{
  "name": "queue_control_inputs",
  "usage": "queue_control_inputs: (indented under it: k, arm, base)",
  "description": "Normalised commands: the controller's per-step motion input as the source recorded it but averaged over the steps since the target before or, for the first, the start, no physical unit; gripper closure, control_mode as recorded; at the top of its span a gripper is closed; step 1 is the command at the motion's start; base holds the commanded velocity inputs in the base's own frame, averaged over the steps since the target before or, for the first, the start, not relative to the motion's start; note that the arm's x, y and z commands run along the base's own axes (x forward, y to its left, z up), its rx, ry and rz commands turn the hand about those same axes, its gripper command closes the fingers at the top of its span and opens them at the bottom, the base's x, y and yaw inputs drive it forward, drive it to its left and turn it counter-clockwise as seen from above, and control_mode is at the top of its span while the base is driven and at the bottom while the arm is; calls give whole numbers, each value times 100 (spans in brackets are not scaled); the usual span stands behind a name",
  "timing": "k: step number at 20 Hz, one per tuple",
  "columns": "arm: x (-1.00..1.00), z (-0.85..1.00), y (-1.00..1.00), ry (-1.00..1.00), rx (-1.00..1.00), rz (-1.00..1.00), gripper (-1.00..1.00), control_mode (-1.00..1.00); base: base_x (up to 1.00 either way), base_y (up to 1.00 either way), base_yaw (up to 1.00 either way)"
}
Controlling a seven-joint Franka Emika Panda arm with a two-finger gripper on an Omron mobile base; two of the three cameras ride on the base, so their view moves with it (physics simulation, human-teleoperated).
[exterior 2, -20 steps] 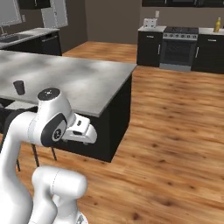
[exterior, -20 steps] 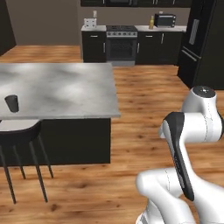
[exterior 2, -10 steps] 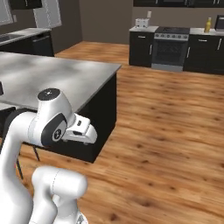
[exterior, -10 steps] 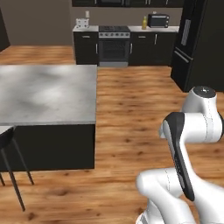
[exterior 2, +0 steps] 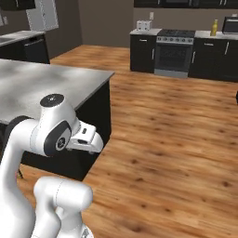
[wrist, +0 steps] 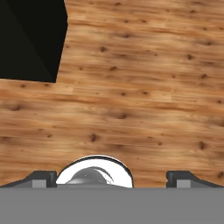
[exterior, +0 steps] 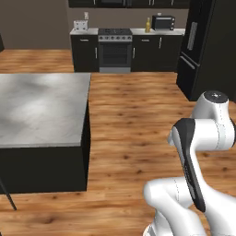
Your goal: There is a wine glass and glass cup on the dining counter. Place the wine bottle next to the wine glass and the juice bottle next to the glass cup.
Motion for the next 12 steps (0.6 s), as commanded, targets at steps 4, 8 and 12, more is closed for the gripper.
queue_control_inputs:
  k: [4, 8, 12]
  arm:
    - [0, 0, 0, 0, 0, 0, -100, 100]
    - [0, 0, 0, 0, 0, 0, -100, 100]
    - [0, 0, 0, 0, 0, 0, -100, 100]
  base:
    - [71, -44, 0]
    - [73, -43, 0]
    - [68, -48, 0]
